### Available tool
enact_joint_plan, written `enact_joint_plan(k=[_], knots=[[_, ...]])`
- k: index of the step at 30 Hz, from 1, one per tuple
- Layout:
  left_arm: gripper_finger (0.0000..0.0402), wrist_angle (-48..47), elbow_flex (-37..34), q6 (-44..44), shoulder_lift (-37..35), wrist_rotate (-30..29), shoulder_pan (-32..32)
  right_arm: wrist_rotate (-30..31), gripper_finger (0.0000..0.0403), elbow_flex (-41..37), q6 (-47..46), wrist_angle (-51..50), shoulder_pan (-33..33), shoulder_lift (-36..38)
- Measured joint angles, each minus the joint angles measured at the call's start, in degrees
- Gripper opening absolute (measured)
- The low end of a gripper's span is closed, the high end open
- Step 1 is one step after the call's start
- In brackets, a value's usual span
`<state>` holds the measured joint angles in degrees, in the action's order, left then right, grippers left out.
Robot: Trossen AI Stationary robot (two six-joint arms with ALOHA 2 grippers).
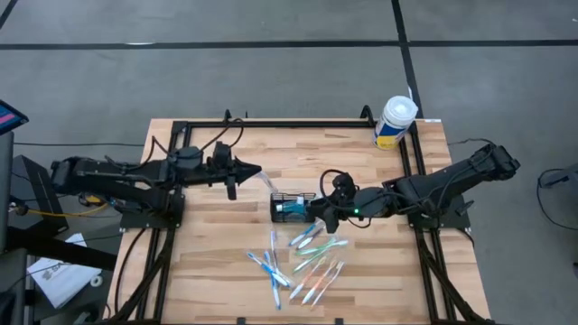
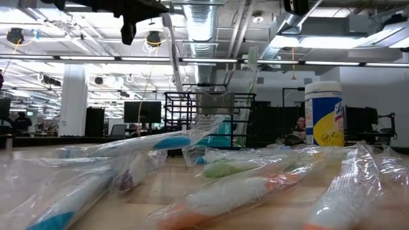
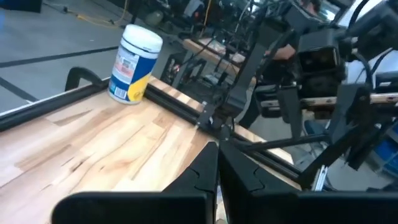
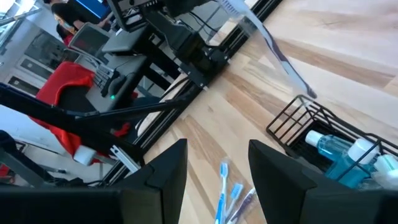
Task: Pick & Place toothbrushing station
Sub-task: Put the purple toothbrush into the black wire organizer
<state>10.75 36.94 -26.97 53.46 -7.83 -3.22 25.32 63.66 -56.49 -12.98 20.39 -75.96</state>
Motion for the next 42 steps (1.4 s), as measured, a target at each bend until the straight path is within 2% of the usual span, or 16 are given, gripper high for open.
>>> enact_joint_plan(k=[9, 23, 38, 42], knots=[[0.0, -0.4, -1.2, -1.5, 1.2, 5.2, -0.5, -0.1, 0.0161, 0.0, 0.0, 0.2, 0.0, 0.0], [0.0, 4.4, -1.1, -2.0, -1.1, 4.8, -3.3, -0.6, 0.0161, 0.0, 1.6, 0.2, -0.4, 0.0], [0.0, 4.1, -1.1, -4.0, -1.3, 10.1, -3.9, -1.7, 0.0161, 0.0, 3.0, 0.2, -1.0, 0.0], [0.0, 1.2, -1.1, -4.0, -1.2, 10.3, -3.8, -1.7, 0.0161, 0.0, 3.1, 0.2, -1.0, 0.0]])
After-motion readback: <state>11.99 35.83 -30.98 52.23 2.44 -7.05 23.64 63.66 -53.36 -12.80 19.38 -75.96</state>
